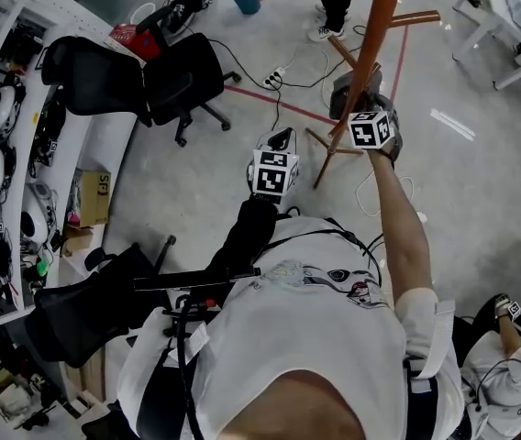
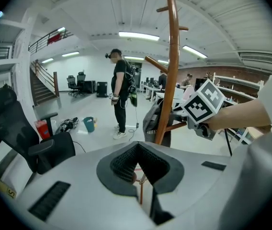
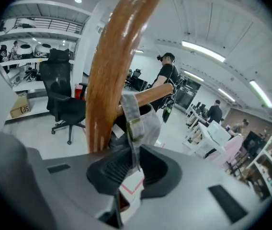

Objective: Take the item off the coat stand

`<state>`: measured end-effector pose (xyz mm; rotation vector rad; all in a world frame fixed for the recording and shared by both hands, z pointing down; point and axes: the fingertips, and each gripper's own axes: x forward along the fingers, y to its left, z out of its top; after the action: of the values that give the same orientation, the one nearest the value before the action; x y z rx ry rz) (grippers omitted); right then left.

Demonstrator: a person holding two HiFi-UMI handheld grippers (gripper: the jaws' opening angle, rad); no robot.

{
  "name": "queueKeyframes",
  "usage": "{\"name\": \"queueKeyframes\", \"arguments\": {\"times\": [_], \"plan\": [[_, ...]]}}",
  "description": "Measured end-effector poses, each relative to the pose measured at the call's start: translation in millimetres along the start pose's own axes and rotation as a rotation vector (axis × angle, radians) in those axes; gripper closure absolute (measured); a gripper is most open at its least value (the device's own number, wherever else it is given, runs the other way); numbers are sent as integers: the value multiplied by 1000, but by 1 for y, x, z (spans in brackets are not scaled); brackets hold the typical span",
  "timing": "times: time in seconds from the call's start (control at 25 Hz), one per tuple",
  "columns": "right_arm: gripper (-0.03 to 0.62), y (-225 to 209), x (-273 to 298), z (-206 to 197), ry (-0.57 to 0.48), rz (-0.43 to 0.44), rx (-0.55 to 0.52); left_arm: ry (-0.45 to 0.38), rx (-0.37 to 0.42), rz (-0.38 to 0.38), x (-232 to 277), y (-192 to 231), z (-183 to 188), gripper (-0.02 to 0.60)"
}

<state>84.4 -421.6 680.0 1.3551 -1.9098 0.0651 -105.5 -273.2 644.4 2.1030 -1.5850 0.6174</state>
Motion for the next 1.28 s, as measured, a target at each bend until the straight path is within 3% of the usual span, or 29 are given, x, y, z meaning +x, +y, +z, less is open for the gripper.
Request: {"name": "queueKeyframes", "arguments": {"times": [0.24, 0.68, 1.04, 1.28], "plan": [[563, -10, -5, 2, -28, -46, 19, 1, 0, -10, 1, -1, -2, 580], [565, -68, -23, 36, -135, -163, 127, -12, 1, -19, 3, 0, 1, 580], [565, -111, -22, 62, -185, -211, 197, -24, 16, -25, 2, -1, 7, 580], [566, -142, -20, 61, -195, -258, 292, -37, 13, -15, -3, 3, 7, 580]]}}
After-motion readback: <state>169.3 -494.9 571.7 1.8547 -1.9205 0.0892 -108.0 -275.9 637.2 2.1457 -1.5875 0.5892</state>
